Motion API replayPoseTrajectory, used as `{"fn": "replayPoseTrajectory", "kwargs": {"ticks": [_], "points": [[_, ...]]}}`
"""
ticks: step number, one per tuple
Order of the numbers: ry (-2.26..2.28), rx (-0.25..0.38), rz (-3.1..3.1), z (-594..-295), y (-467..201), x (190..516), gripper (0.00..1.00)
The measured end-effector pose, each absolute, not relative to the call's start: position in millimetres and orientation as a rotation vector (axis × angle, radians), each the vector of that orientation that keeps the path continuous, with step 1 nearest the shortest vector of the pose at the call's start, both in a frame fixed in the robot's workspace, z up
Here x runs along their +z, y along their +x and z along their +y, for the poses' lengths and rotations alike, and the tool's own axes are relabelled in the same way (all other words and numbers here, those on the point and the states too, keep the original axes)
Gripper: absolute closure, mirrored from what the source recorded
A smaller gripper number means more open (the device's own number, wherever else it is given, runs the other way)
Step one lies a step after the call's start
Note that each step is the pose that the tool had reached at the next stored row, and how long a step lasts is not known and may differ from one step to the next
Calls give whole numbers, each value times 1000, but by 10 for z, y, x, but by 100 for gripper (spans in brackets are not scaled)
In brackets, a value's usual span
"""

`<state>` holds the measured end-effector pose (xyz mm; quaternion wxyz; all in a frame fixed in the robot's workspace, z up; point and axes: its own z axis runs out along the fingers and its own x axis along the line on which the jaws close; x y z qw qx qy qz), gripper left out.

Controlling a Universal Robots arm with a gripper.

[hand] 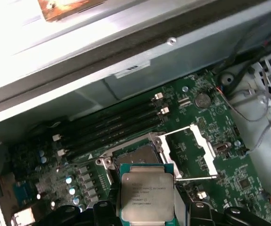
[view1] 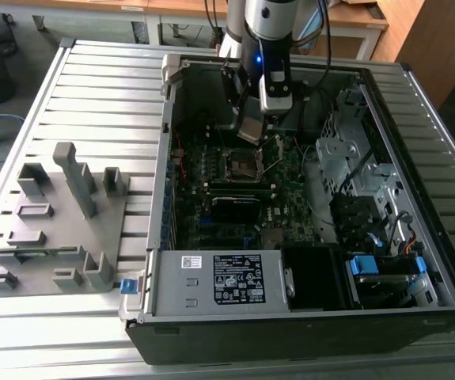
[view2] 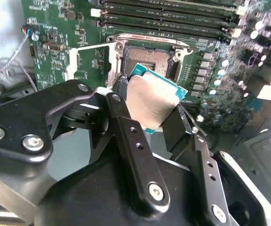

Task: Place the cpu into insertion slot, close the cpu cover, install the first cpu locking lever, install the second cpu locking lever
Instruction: 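Place the cpu into insertion slot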

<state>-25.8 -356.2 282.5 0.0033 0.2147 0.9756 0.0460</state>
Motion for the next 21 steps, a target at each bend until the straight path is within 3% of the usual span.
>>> {"fn": "replayPoseTrajectory", "kwargs": {"ticks": [21], "points": [[962, 142, 2971, -3554, -282, 2766, 46]]}}
